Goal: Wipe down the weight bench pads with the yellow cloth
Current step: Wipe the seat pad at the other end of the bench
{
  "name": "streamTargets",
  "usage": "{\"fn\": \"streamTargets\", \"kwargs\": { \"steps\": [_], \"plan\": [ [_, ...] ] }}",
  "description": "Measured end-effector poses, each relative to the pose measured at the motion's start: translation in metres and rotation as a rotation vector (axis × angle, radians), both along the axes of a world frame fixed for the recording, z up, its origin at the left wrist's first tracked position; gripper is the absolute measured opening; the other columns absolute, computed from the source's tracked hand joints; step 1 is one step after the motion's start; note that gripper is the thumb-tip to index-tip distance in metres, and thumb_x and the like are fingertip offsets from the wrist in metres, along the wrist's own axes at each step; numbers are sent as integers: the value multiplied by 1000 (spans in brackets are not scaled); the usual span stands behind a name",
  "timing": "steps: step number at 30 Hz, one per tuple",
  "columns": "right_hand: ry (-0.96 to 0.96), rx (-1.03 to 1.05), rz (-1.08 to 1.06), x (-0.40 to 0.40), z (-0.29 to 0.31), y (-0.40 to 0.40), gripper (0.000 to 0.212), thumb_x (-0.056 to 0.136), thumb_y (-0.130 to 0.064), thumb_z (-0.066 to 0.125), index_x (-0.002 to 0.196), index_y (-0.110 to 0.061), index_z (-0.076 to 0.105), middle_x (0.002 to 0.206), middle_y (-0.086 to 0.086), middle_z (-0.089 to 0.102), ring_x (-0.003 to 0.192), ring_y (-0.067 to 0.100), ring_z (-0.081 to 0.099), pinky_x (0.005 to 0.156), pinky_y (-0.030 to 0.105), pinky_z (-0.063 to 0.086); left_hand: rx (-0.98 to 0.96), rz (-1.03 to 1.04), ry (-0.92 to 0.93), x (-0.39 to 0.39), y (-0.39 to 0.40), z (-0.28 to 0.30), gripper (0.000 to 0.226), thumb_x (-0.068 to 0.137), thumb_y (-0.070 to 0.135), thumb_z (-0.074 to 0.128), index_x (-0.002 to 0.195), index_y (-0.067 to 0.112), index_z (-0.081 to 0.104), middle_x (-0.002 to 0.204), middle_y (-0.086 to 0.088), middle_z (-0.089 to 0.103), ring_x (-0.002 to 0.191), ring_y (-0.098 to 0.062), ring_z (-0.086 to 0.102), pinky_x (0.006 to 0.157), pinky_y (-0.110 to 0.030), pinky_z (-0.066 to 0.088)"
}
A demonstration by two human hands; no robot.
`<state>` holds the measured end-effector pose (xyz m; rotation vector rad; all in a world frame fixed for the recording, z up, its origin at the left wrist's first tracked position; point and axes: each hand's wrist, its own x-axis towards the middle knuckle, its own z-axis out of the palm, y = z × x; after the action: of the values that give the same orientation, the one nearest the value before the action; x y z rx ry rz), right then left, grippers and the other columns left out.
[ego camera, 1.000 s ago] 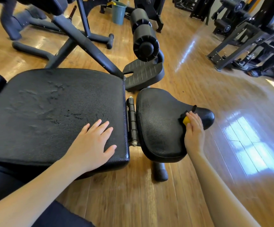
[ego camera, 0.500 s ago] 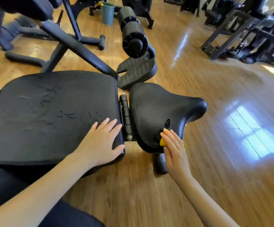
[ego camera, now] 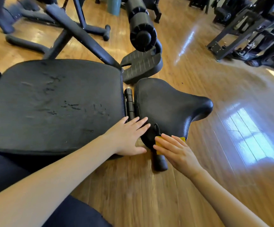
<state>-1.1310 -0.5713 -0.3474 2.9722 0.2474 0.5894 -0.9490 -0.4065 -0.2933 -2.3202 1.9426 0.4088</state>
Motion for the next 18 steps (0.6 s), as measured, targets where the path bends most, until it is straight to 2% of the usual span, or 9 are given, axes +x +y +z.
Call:
{"fn": "streamTargets", "kwargs": {
  "steps": [3, 6, 10, 13, 18],
  "plan": [
    [-11, 32, -65, -13, -3, -13, 41, 94, -16, 43, 132, -30, 38, 143, -9, 34, 135, 14, 29, 110, 32, 28, -15, 0, -2, 0, 1, -1, 80, 91, 61, 32, 150, 23, -6, 157, 1, -15, 145, -19, -8, 117, -43, 1],
    [-69, 62, -127, -19, -7, -16, 38, 97, -16, 40, 132, -30, 37, 139, -4, 39, 139, 13, 26, 110, 35, 30, -18, -1, -9, 0, 1, -1, 80, 91, 61, 32, 149, 22, -7, 157, 0, -15, 145, -19, -8, 117, -43, 1],
    [-179, 95, -114, -5, -12, 10, 31, 97, -13, 39, 126, -22, 46, 134, 0, 46, 139, 15, 27, 110, 36, 27, -20, 5, -15, -1, 0, -1, 80, 91, 60, 33, 150, 23, -6, 157, 0, -14, 145, -19, -7, 117, -43, 2],
    [-110, 8, -1, 4, -9, 15, 36, 92, -12, 48, 127, -20, 46, 134, 1, 49, 130, 22, 38, 111, 36, 26, -34, 12, -6, -2, 1, 0, 77, 91, 58, 33, 150, 23, -4, 158, 1, -12, 146, -18, -5, 117, -41, 2],
    [-56, -30, 28, -8, -11, -9, 35, 97, -16, 35, 130, -25, 41, 138, -4, 38, 131, 20, 34, 111, 34, 23, -52, 26, -33, -3, 1, -2, 75, 92, 53, 36, 150, 24, -2, 158, 2, -10, 146, -17, -3, 117, -39, 3]
  ]
}}
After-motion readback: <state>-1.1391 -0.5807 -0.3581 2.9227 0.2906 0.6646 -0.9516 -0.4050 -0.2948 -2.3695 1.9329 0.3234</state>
